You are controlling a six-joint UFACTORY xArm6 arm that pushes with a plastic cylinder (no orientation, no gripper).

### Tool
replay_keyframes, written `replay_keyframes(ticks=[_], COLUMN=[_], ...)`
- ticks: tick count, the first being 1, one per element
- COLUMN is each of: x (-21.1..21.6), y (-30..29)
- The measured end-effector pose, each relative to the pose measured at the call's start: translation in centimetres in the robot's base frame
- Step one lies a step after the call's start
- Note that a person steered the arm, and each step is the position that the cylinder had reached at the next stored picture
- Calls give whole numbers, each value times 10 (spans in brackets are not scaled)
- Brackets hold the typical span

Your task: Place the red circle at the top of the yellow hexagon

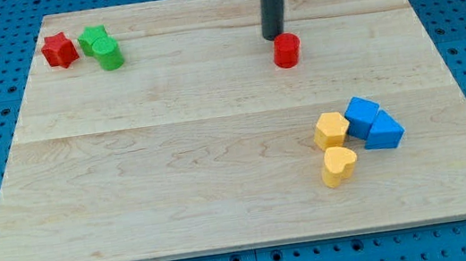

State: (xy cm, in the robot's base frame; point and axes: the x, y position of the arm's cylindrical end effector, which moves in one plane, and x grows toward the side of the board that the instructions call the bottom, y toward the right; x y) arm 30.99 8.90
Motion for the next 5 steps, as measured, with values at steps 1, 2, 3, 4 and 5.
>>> replay_keyframes(ticks=[1,2,3,4,5], x=[23,25,39,65,53], y=[43,70,51,47,47])
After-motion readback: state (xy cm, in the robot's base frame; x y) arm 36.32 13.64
